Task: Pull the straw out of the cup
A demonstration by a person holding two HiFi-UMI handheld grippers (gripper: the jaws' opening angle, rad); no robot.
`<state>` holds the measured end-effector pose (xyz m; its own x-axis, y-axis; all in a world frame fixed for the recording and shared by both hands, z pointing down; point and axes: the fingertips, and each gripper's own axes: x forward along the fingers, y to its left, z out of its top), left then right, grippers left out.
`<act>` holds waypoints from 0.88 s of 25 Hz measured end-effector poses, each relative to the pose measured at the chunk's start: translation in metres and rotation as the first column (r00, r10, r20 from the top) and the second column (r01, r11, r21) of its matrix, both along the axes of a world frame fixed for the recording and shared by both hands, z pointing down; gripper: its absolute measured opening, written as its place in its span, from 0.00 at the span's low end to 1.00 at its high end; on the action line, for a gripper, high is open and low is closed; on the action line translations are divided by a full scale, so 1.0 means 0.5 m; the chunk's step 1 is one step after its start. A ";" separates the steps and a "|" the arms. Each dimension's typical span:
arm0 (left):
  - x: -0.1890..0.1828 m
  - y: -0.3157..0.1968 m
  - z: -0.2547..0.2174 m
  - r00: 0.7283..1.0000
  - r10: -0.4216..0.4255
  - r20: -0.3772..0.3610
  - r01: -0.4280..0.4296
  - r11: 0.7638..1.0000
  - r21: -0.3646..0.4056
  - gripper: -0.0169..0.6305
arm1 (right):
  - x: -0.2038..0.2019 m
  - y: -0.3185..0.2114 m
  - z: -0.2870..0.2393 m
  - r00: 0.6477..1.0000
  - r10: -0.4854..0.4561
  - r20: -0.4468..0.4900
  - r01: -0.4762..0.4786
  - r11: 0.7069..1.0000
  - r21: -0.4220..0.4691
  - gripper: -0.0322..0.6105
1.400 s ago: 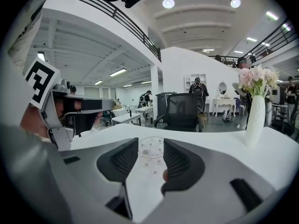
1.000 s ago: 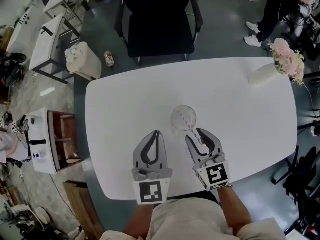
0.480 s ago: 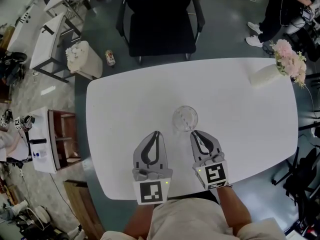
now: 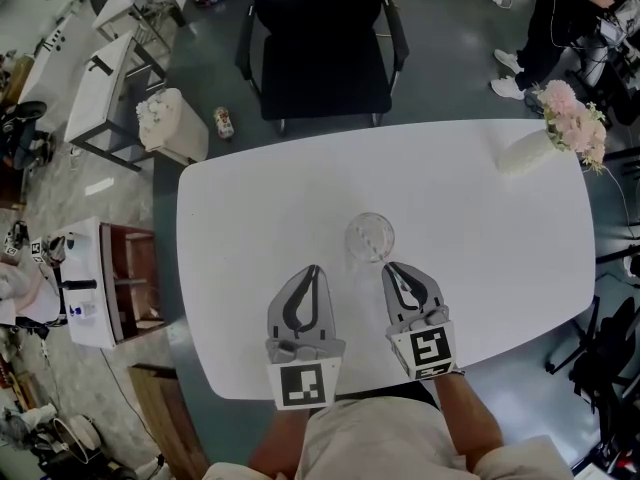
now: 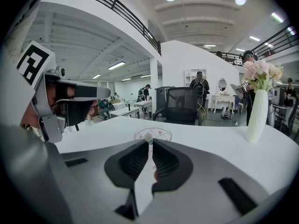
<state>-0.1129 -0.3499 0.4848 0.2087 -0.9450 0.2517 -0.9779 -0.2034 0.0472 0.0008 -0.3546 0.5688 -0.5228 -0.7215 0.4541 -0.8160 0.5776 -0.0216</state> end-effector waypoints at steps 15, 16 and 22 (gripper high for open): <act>0.037 0.092 -0.090 0.999 -0.022 0.032 0.019 0.995 0.097 0.04 | 0.030 0.059 -0.112 0.999 -0.021 0.027 0.018 0.991 0.132 0.09; 0.041 0.102 -0.099 0.999 -0.026 0.036 0.022 0.994 0.109 0.04 | 0.035 0.065 -0.124 0.999 -0.024 0.030 0.019 0.989 0.149 0.09; 0.065 0.156 -0.161 0.997 -0.049 0.054 0.039 0.986 0.165 0.04 | 0.074 0.101 -0.203 0.998 -0.026 0.062 0.012 0.975 0.222 0.09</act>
